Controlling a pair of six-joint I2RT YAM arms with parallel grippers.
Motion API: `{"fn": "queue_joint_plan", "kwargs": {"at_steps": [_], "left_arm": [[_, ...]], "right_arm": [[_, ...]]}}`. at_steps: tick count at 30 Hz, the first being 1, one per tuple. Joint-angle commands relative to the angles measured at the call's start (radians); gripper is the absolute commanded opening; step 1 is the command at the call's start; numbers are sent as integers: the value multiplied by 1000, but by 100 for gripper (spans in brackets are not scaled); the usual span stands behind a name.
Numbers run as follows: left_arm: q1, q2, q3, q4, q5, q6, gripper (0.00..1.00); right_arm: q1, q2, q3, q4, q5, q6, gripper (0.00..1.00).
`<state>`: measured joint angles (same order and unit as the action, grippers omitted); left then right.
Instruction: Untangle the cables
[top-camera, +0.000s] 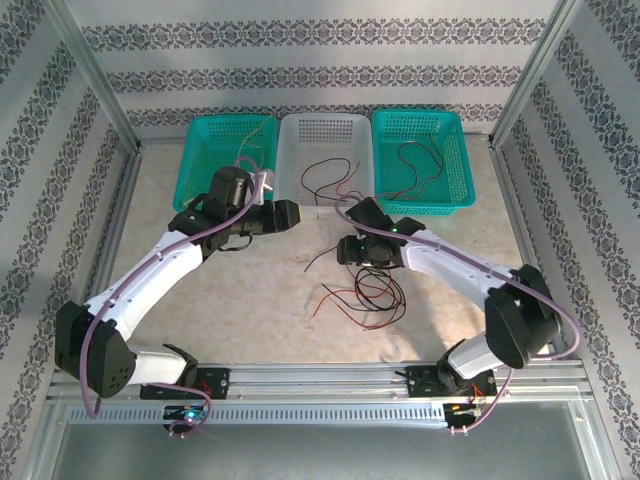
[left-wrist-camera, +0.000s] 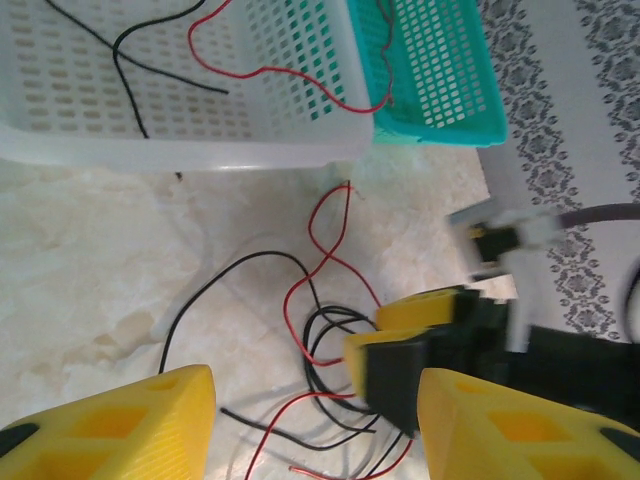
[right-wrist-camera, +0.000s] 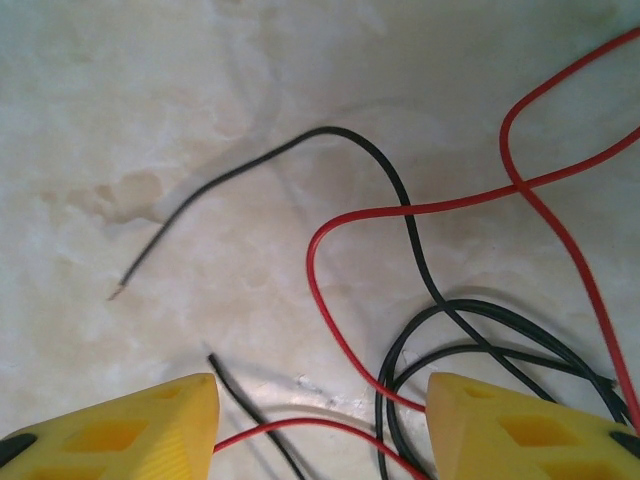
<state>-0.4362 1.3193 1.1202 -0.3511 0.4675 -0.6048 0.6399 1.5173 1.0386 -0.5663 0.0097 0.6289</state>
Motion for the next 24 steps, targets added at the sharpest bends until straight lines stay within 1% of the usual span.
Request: {"fn": "queue_joint_plan", "kwargs": {"at_steps": [1,6,9,13,15,17,19,20,24], "left_arm": [[8,-28,-19,66,21,-19,55],[9,-44,-34,72,14,-20,55],[11,-43,-34,73,15,-19,56],[12,-41,-35,80,17,-22,56],[13,-39,-35,84,18,-22,56],[14,-36,-36,91,19,-23,56],[13,-21,-40,108,37,-29,56],[13,-13,-47,131,59,-40,56],[3,6,-121,322,132,-145,56]], "right_arm": [[12,69,34,26,81,13,57],[24,169,52,76,59,11,54],[43,230,80,89,60,5,50],[49,286,106,76,87,5,37],[48,285,108,65,104,0,22],[50,253,110,43,114,-8,11],[52,188,103,28,119,-15,2],[54,146,101,17,117,-15,0],[56,-61,76,14,61,-11,0]]}}
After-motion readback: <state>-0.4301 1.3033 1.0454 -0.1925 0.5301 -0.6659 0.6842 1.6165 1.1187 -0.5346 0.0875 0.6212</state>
